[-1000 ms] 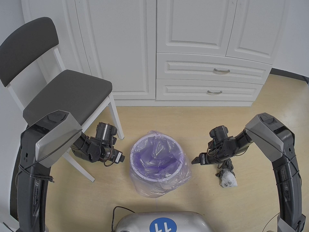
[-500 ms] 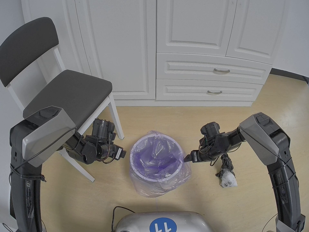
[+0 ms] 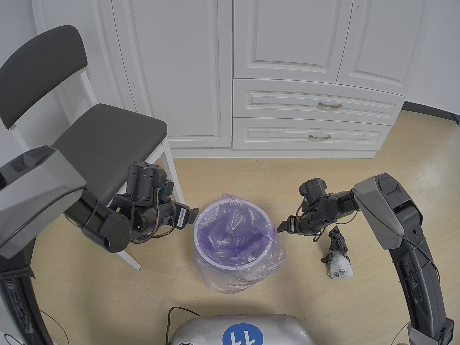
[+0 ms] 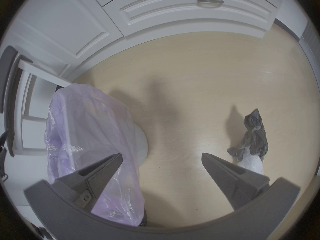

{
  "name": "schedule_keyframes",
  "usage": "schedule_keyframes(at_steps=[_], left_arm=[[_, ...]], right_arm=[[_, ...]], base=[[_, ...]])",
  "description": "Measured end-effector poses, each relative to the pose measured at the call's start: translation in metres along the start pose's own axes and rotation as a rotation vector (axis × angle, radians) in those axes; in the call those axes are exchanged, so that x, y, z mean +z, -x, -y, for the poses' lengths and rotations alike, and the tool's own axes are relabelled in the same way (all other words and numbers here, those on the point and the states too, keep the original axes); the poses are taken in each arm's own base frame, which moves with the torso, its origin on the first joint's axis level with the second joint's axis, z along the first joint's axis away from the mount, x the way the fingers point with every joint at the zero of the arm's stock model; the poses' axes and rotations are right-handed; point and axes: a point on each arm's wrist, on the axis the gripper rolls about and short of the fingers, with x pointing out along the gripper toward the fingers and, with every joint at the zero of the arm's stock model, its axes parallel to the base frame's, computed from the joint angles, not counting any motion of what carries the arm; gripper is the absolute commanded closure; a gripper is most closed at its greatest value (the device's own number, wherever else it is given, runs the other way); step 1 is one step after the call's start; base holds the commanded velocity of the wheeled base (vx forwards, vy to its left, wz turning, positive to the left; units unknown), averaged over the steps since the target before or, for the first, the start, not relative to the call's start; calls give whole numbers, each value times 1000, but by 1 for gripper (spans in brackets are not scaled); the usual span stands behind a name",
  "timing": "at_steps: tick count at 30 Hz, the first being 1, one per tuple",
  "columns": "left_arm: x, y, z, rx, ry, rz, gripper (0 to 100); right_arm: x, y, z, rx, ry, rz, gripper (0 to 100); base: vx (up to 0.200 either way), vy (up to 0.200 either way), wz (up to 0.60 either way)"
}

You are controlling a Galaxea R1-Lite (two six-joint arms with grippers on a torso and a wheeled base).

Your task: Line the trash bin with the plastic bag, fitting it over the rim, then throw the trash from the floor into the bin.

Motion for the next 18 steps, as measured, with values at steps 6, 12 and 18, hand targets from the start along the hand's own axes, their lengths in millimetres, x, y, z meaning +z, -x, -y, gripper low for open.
schedule_keyframes(at_steps=[6, 12, 18], left_arm=[[9, 40, 5, -24, 58, 81, 0], [17, 73, 5, -50, 111, 145, 0], [20, 100, 3, -108, 173, 208, 0]], right_arm=[[-10, 14, 18, 20, -36, 23, 0], [-17, 52, 38, 53, -14, 114, 0], [-8, 124, 46, 42, 90, 237, 0]], base=[[0, 0, 0], [0, 0, 0], [0, 0, 0]])
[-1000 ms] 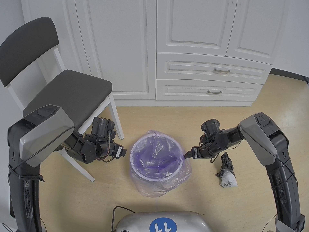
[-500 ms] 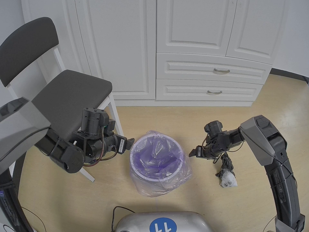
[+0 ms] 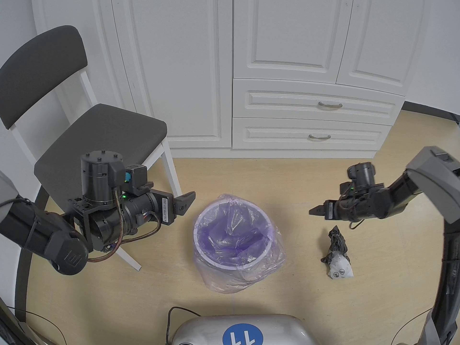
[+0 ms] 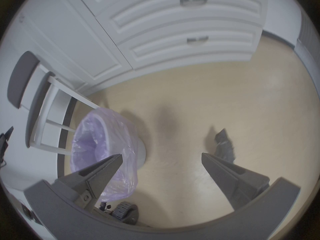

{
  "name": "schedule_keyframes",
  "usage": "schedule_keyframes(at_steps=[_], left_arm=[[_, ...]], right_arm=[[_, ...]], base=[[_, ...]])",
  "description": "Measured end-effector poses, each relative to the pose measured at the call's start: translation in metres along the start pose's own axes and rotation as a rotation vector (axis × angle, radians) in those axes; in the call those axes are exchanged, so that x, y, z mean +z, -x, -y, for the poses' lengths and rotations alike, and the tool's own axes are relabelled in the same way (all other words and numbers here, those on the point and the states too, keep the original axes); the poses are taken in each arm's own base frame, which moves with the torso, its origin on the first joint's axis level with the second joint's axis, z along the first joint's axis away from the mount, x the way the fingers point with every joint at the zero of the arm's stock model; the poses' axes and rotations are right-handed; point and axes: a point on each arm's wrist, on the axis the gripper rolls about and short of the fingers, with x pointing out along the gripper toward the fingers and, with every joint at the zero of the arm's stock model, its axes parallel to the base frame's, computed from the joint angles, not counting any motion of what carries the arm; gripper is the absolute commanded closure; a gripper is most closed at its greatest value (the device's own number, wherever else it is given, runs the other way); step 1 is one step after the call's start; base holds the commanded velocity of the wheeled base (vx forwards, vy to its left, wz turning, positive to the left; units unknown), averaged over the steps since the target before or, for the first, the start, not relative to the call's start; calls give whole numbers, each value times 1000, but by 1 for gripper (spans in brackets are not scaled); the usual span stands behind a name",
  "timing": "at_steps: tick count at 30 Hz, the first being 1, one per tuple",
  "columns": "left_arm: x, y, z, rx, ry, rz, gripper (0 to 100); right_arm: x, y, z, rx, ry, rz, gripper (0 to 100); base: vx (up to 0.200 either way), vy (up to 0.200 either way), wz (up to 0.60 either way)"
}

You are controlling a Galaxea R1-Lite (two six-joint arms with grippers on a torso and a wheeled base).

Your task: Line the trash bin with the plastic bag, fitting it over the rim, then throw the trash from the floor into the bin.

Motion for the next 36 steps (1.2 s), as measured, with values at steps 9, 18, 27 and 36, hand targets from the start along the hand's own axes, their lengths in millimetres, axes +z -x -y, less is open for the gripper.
schedule_keyframes(at_steps=[9, 18, 27, 36], left_arm=[[-2, 23, 4, -69, 53, 81, 0], [-3, 46, 5, -97, 38, 138, 0], [4, 65, 4, -98, 16, 168, 0], [11, 80, 0, -77, 10, 108, 0]], right_arm=[[11, 125, -6, -122, 345, 171, 0], [-12, 221, -10, -175, 511, 497, 0], [-20, 247, -8, -202, 484, 610, 0], [-9, 237, -9, -144, 246, 291, 0]], base=[[0, 0, 0], [0, 0, 0], [0, 0, 0], [0, 0, 0]])
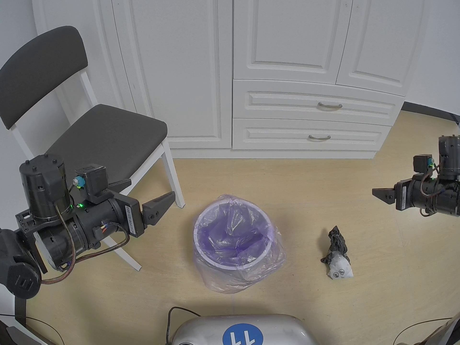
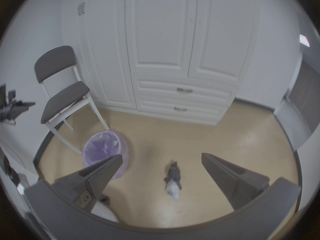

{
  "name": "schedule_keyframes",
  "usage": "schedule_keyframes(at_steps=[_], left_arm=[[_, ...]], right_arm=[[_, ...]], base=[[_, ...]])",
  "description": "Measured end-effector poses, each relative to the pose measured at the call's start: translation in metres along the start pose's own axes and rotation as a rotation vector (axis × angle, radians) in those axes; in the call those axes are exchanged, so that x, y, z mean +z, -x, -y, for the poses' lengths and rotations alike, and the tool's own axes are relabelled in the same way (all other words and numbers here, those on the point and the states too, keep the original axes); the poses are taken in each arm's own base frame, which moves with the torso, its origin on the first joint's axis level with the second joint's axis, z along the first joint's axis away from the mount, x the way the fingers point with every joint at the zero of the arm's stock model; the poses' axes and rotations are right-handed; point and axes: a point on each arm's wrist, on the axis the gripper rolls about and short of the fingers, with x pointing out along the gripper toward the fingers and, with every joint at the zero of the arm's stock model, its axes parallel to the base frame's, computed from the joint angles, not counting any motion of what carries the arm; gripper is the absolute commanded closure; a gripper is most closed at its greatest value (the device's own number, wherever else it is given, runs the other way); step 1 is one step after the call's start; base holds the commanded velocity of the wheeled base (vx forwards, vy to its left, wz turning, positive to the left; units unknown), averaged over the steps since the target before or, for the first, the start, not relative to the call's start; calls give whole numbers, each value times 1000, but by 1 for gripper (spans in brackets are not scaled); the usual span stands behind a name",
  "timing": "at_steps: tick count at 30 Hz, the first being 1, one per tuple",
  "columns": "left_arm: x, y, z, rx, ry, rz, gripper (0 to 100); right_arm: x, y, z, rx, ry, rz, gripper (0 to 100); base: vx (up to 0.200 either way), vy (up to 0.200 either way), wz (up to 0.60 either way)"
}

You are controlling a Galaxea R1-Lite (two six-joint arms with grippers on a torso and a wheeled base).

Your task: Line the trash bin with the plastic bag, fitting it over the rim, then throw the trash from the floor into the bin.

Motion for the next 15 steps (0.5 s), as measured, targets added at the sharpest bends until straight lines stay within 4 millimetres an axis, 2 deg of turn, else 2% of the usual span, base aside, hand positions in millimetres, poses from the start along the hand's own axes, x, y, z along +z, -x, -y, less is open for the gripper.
schedule_keyframes(at_steps=[7, 11, 15], left_arm=[[9, 10, -2, 42, 19, -74, 0], [17, 14, -3, 57, 25, -72, 0], [13, 15, -4, 59, -1, -118, 0]], right_arm=[[18, -23, 2, -2, -181, -256, 0], [26, -31, 0, -4, -211, -290, 0], [28, -25, -7, 12, -208, -276, 0]], base=[[0, 0, 0], [0, 0, 0], [0, 0, 0]])
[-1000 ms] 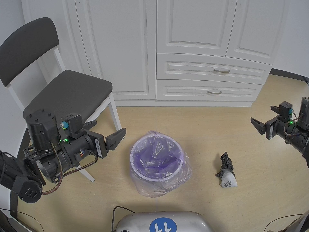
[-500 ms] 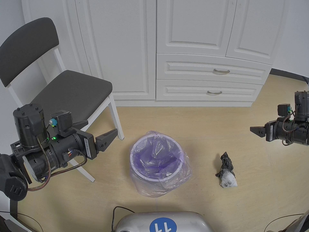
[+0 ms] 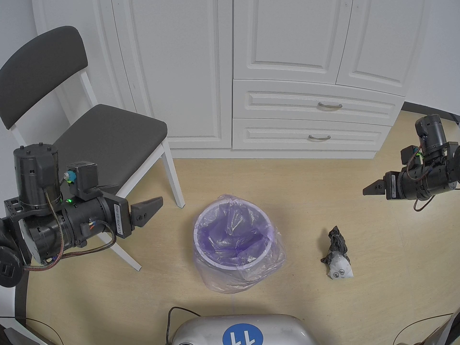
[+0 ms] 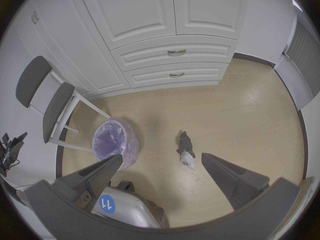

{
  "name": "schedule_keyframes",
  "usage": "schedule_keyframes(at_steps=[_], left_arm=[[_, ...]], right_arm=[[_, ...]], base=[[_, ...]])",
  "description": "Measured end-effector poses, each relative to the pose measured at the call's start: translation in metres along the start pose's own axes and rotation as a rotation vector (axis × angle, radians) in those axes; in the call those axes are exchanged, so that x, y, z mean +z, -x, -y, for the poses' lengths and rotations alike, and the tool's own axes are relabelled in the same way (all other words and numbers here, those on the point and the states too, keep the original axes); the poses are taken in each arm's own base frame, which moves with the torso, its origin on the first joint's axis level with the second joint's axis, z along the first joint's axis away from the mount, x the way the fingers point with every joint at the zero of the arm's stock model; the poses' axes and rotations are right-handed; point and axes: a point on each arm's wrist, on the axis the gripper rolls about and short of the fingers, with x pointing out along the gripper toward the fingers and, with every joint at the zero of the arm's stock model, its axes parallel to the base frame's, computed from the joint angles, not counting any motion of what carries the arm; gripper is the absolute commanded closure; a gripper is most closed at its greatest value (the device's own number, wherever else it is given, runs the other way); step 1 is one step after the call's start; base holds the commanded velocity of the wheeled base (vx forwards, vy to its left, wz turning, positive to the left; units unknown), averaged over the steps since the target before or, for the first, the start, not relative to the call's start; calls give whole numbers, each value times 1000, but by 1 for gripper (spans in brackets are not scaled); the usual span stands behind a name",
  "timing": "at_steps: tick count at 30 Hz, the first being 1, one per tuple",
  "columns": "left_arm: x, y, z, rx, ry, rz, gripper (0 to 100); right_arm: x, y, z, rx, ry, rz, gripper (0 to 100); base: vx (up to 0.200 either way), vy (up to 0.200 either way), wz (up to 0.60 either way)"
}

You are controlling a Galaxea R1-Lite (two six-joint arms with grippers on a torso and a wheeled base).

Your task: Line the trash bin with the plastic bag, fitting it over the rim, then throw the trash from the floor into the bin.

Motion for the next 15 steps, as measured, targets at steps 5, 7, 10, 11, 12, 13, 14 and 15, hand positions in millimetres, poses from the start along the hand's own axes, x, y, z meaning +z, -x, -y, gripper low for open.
schedule_keyframes(at_steps=[5, 7, 10, 11, 12, 13, 14, 15], left_arm=[[-13, -16, -2, 5, -22, -88, 0], [-21, -27, -4, 11, -24, -135, 0], [-32, -46, -9, 21, -20, -186, 0], [-35, -53, -11, 25, -17, -195, 0], [-36, -59, -13, 28, -16, -196, 0], [-38, -64, -15, 31, -15, -194, 0], [-40, -69, -17, 35, -13, -195, 0], [-42, -73, -18, 41, -11, -201, 0]], right_arm=[[-7, 13, -8, 21, 30, 14, 0], [-10, 18, -10, 28, 46, 22, 0], [-12, 23, -11, 34, 60, 34, 0], [-13, 26, -12, 35, 64, 41, 0], [-13, 27, -12, 35, 67, 48, 0], [-14, 29, -12, 32, 71, 55, 0], [-14, 30, -12, 24, 77, 62, 0], [-15, 31, -13, 14, 87, 68, 0]], base=[[0, 0, 0], [0, 0, 0], [0, 0, 0], [0, 0, 0], [0, 0, 0], [0, 0, 0], [0, 0, 0], [0, 0, 0]])
